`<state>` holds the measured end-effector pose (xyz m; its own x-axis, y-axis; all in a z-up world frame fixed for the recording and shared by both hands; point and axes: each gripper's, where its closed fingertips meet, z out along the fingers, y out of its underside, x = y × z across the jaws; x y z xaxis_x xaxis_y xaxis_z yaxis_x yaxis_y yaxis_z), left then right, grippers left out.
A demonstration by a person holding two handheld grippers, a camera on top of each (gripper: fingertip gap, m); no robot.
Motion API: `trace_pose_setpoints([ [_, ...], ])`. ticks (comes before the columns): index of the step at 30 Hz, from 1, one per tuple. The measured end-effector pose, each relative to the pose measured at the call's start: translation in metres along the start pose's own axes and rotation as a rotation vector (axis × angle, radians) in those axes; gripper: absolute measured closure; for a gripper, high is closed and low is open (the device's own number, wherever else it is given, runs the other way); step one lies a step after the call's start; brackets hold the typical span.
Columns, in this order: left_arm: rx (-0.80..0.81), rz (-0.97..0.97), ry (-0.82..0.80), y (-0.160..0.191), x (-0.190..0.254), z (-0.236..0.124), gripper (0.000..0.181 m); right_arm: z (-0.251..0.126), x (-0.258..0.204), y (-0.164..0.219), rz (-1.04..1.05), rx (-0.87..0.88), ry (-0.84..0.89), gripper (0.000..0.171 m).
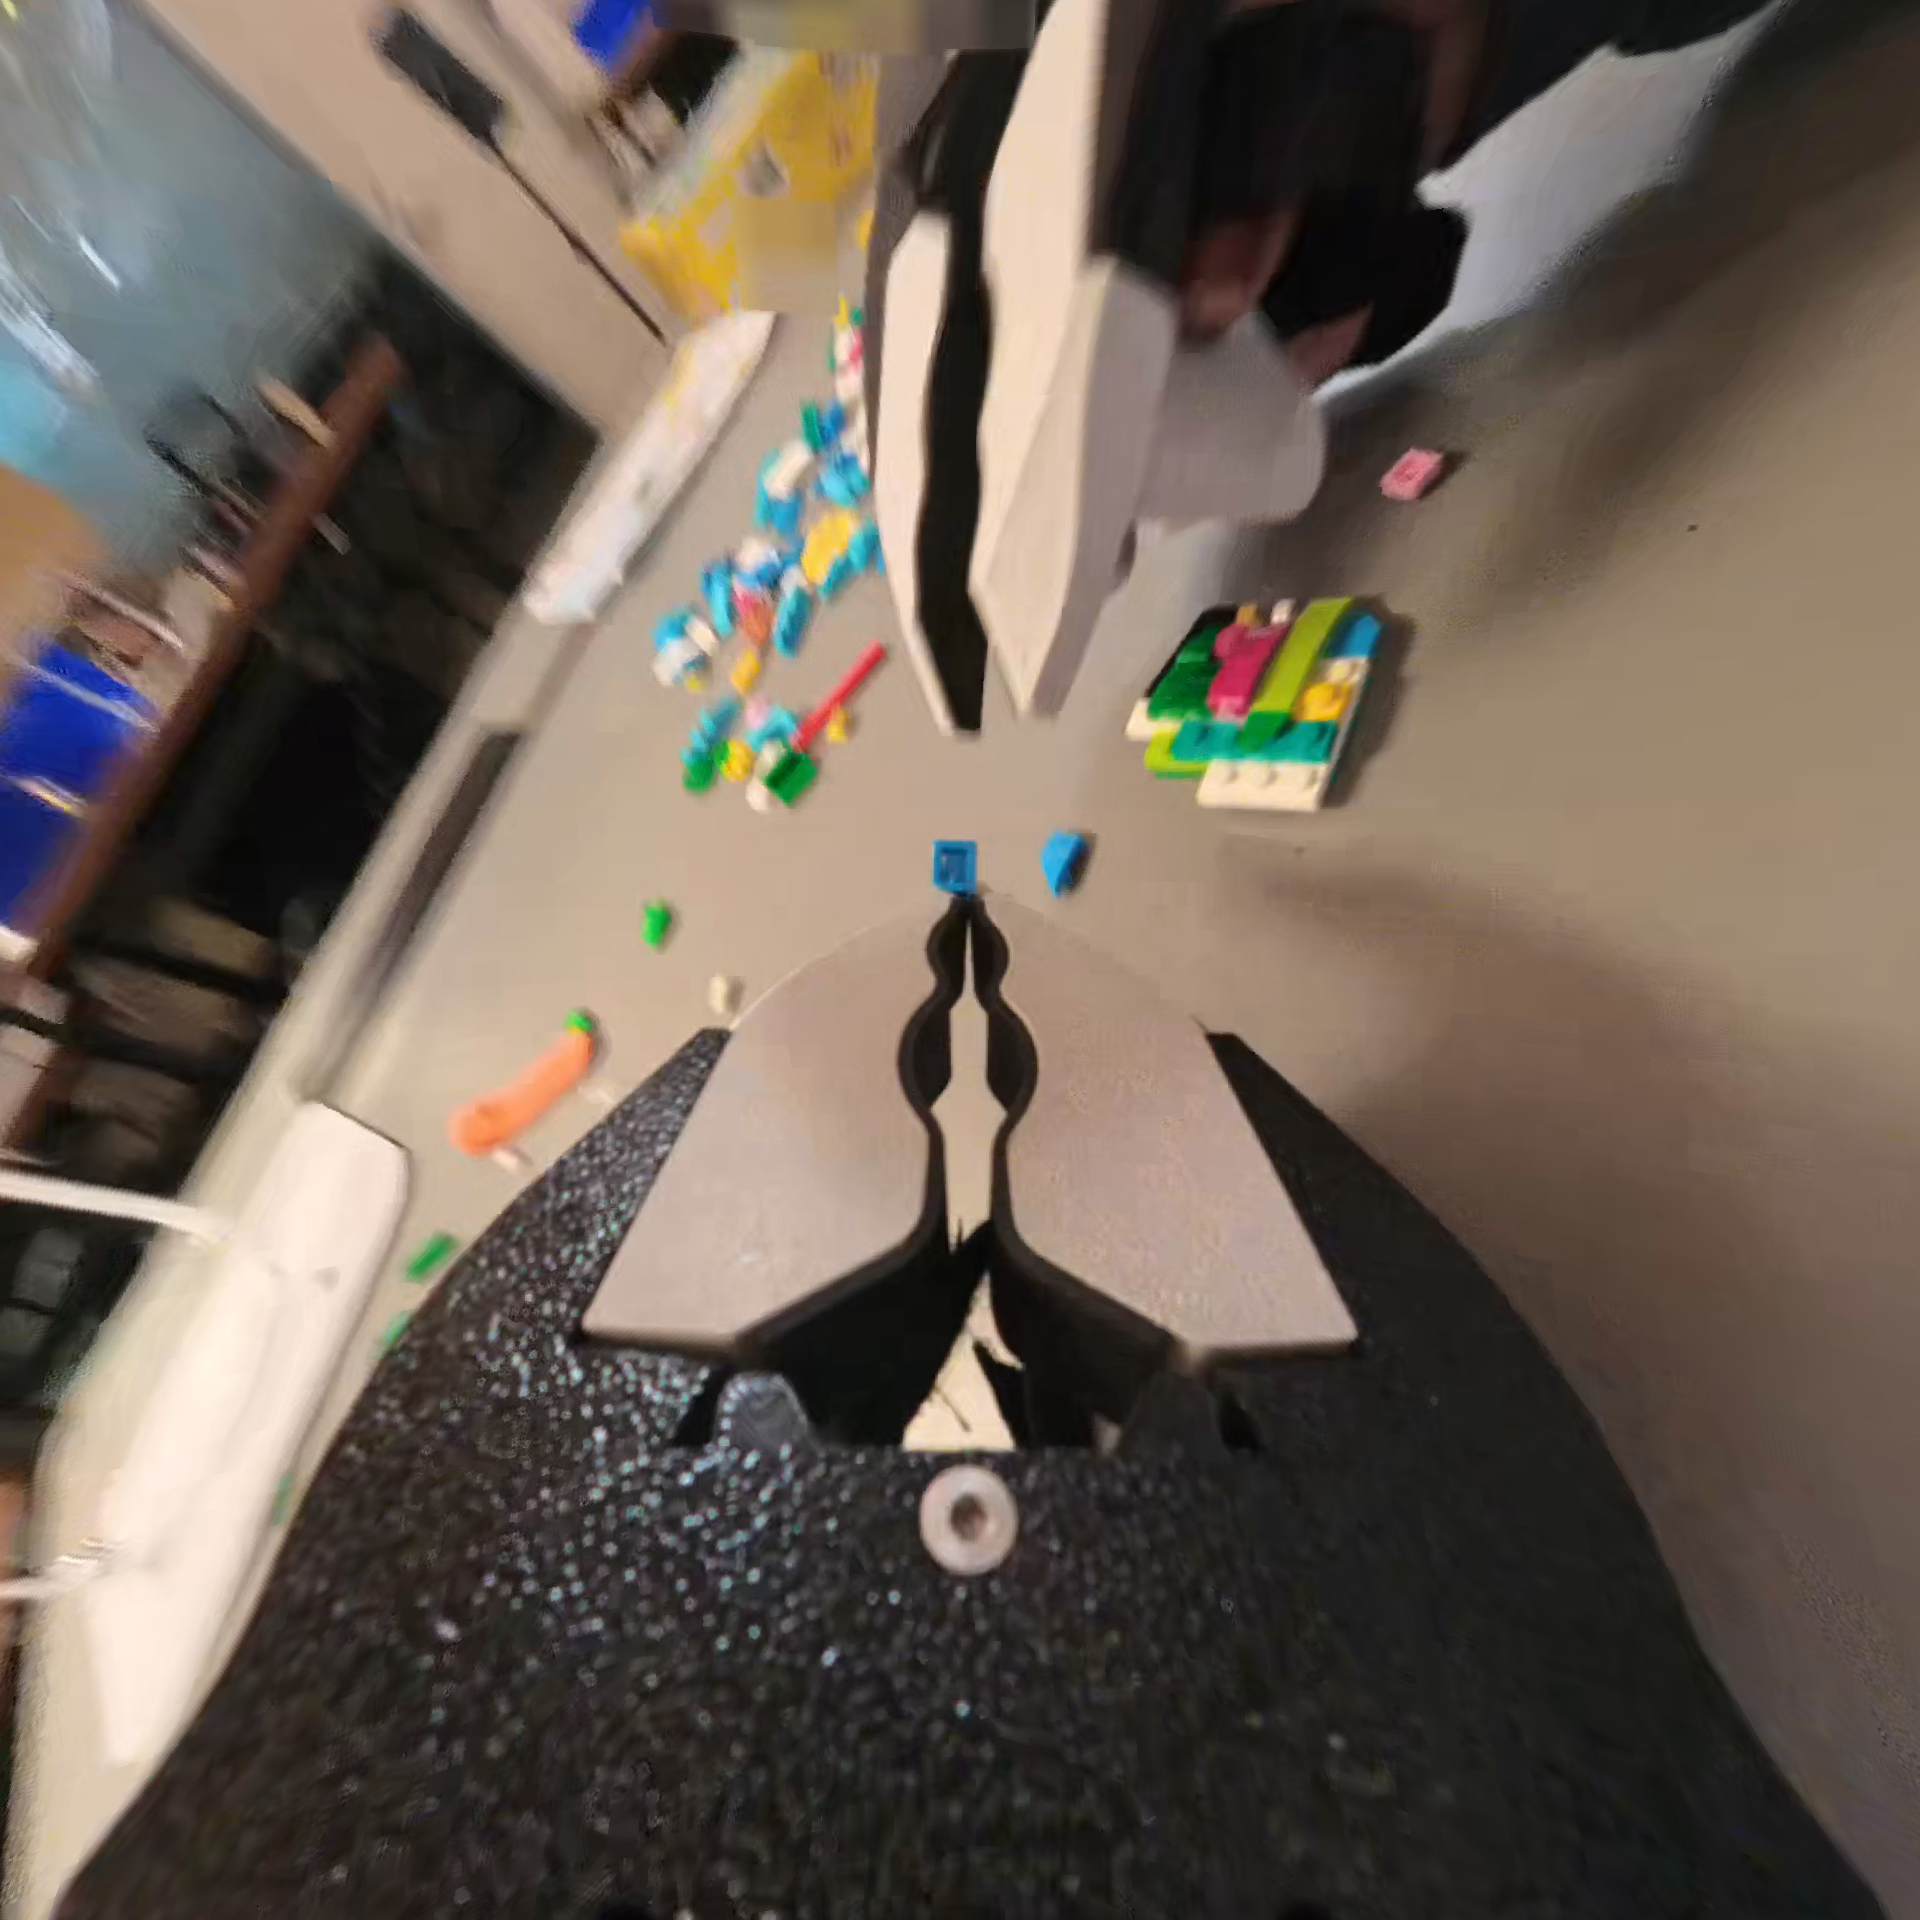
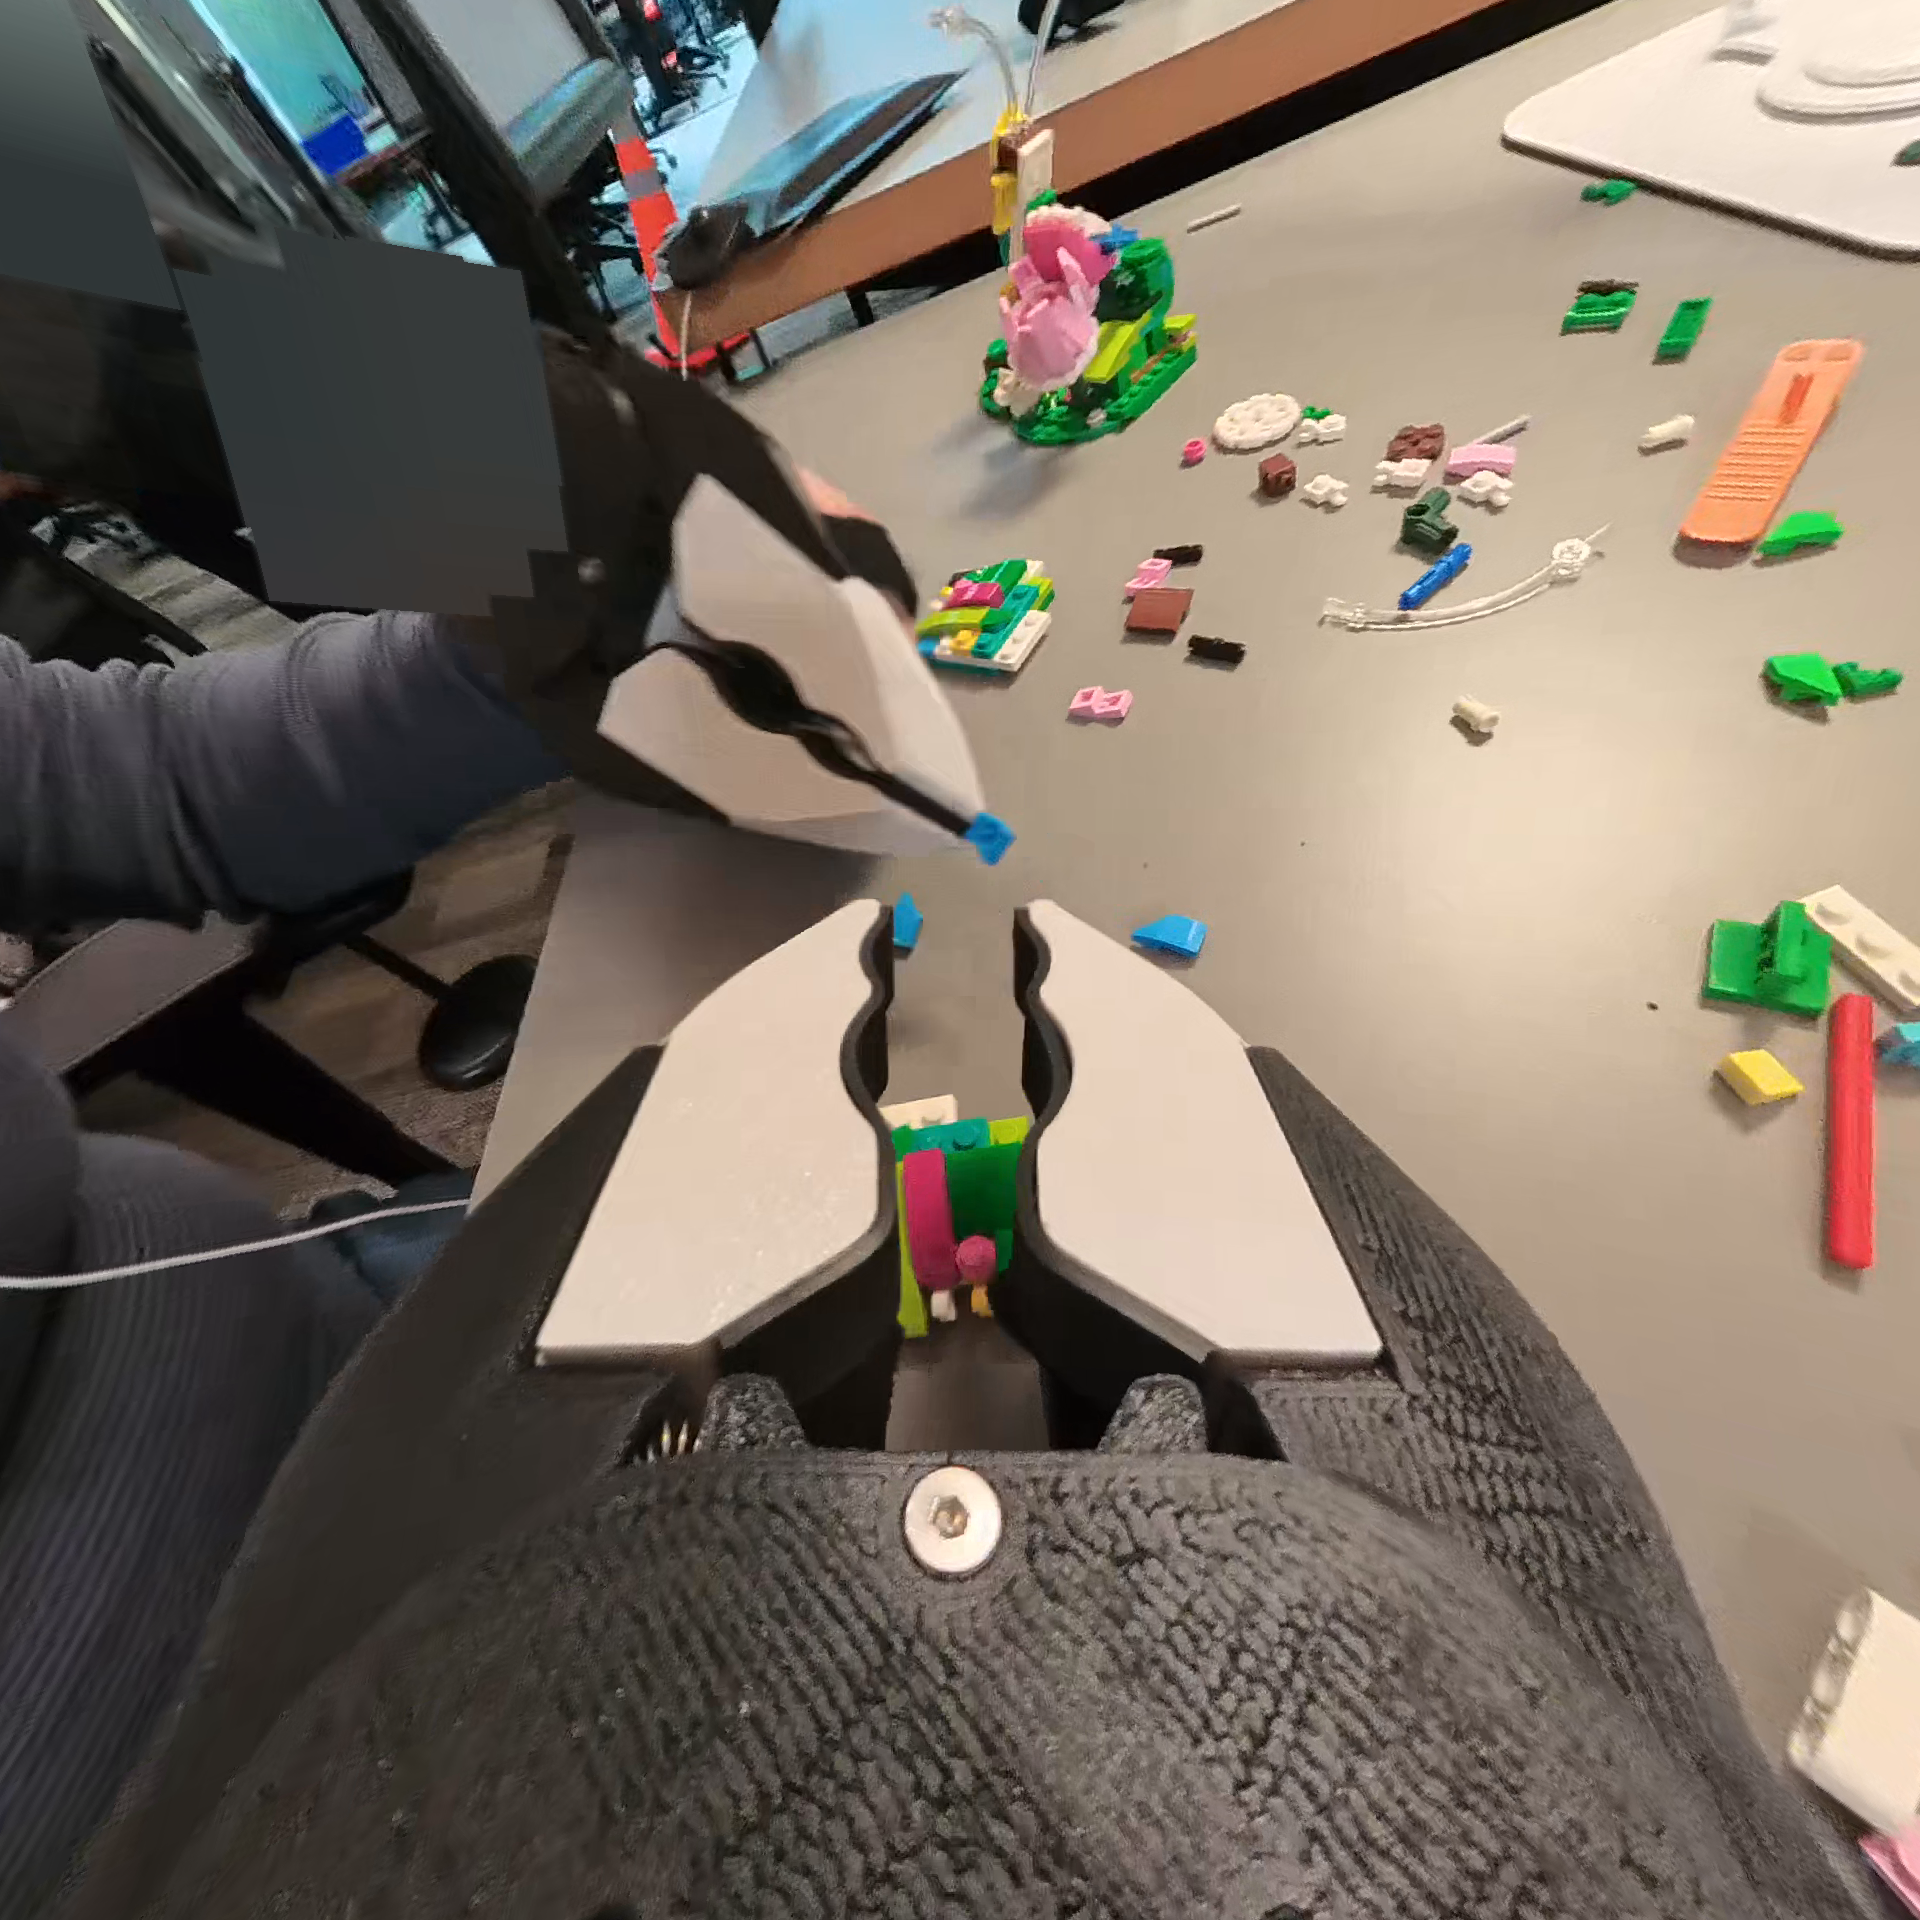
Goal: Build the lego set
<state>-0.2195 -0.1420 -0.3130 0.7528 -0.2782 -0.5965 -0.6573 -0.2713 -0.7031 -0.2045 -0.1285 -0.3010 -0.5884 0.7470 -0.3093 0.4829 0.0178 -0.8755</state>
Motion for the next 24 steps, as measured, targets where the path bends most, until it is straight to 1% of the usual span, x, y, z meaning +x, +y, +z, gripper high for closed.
trace_pose_setpoints([
  [2,0.027,0.134,-0.065,-0.011,0.000,-0.002,0.180,0.003,-0.003,0.000,0.009,0.002,-0.007,0.153],
  [4,0.059,0.211,-0.103,-0.020,0.000,-0.004,0.179,0.004,-0.005,-0.002,0.031,0.012,-0.023,0.155],
  [8,0.115,0.272,-0.131,-0.031,0.002,-0.009,0.180,0.001,-0.011,-0.005,0.066,0.035,-0.075,0.160],
  [11,0.118,0.320,-0.143,-0.034,0.003,-0.012,0.181,0.000,-0.017,-0.006,0.085,0.040,-0.122,0.162],
  [15,0.107,0.389,-0.159,-0.035,0.004,-0.014,0.181,0.000,-0.020,-0.007,0.086,0.045,-0.141,0.164],
  [21,0.099,0.425,-0.170,-0.036,0.003,-0.015,0.181,0.000,-0.019,-0.008,0.088,0.046,-0.131,0.159],
  [24,0.096,0.419,-0.180,-0.035,0.001,-0.014,0.181,0.000,-0.020,-0.009,0.104,0.057,-0.152,0.158],
])
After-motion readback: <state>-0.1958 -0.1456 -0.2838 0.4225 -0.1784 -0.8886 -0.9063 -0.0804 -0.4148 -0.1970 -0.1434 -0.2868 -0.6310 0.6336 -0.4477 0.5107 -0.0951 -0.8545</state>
